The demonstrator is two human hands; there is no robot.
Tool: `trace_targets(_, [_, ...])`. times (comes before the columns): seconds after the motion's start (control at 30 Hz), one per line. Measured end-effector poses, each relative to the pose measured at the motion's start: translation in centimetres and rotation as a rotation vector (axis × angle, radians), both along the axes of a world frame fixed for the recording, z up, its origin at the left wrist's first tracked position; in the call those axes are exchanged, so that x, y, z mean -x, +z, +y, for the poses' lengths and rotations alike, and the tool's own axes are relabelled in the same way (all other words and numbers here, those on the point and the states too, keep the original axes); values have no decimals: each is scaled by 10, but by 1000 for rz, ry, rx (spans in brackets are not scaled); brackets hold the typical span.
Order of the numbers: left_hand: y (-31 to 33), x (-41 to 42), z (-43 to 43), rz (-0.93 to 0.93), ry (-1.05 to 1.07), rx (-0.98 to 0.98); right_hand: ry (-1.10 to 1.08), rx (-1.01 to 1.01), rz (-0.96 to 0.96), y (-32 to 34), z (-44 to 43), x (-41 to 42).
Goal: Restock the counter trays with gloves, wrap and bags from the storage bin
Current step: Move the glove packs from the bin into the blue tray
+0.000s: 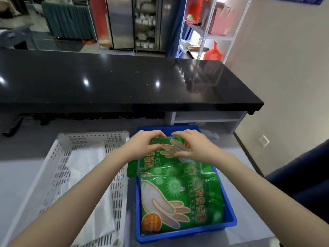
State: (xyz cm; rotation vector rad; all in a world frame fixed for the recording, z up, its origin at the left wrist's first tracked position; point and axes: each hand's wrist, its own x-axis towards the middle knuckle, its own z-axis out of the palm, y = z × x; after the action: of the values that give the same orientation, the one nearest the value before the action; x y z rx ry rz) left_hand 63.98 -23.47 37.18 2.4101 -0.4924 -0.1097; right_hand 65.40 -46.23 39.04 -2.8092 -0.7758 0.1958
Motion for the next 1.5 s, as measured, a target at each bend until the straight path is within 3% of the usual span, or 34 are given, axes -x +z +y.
trace_targets(0.1, [5,-13,-7,-21,4,14,6,43,-34,5,-2,-22])
trace_targets(0.2, [9,-27,-17,-60,54,14,-27,-4,47,10,-15,-38])
trace_targets(0.4, [4,-46,-23,-98,280,-36,-96,-69,-16,16,-42,-64])
trace_targets(0.5, [-7,-43,-17,-54,410,48,-71,-65,-72,13,-34,-71])
trace_targets(0.63, [-28,-35,3,-14,682,307,-40,-71,-210,9,-27,-81])
trace_targets(0.7, [-42,-29,3,-19,826,306,-33,-73,-281,8,-26,-85])
trace_targets(0.77, [-58,-24,-9,-45,725,127,-37,-82,-301,6,-25,-89])
trace_targets(0.9, [-83,-36,-46,-6,304,-212,-21,-75,-303,1,-21,-95])
trace_targets(0.97, [-89,-49,-57,42,242,-337,-15,-55,-330,-3,-19,-97])
trace_targets(1.1, [-101,-64,-65,289,288,-327,16,-15,-368,-11,-14,-101])
trace_targets(1.37, [-101,-53,-67,224,149,-535,94,39,-398,-17,-1,-105])
trace_targets(1.5, [-95,-46,-60,316,83,-407,103,19,-359,-15,1,-107])
